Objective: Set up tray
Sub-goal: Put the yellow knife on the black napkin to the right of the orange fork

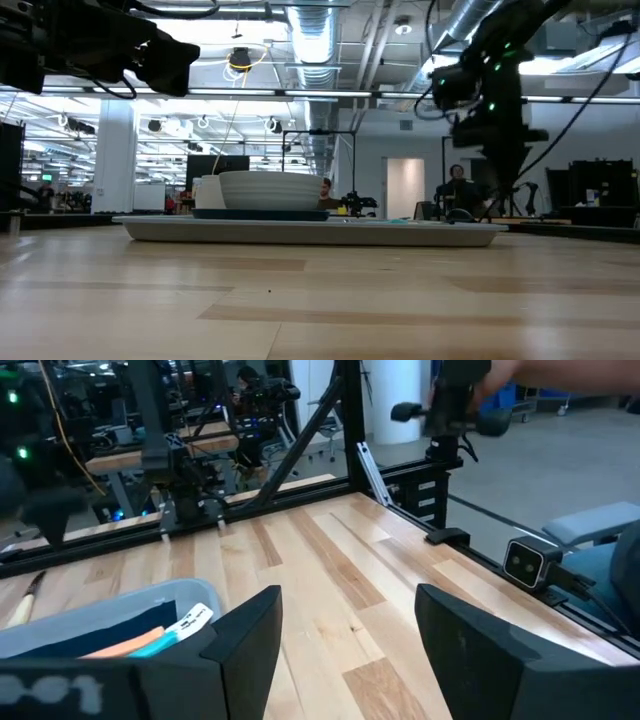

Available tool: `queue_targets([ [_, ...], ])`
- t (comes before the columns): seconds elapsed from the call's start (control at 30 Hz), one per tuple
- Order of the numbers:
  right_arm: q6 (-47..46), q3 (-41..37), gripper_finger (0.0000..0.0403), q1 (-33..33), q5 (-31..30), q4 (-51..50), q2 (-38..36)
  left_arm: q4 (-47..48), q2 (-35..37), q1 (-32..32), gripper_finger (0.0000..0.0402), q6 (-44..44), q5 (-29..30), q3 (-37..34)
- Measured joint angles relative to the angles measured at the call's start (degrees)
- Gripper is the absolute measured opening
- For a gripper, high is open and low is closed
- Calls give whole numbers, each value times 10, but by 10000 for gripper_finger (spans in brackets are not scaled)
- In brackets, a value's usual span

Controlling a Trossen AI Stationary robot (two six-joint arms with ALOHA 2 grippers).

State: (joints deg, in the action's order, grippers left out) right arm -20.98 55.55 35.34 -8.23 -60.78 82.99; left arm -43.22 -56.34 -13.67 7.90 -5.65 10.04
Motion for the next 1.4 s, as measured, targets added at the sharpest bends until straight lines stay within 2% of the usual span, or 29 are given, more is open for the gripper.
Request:
queue_targets([
  [0.2, -30, 1, 2, -10, 23, 5, -63, -2, 0, 0, 219, 0, 0, 0],
  [0.4, -87, 2, 17, 10, 22, 74, -62, -3, 0, 0, 219, 0, 0, 0],
  [0.7, -57, 3, 35, 39, 21, 220, 37, -3, 0, 0, 219, -1, -1, 0],
  [1.03, -25, 3, 7, 93, 22, 312, 187, -2, 0, 0, 219, 2, 0, 0],
  [1.2, -11, 6, 1, 104, 26, 328, 211, -2, 0, 0, 219, 8, 0, 0],
  [1.4, 19, 6, 1, 98, 53, 307, 202, -2, 0, 0, 219, 9, 2, 0],
])
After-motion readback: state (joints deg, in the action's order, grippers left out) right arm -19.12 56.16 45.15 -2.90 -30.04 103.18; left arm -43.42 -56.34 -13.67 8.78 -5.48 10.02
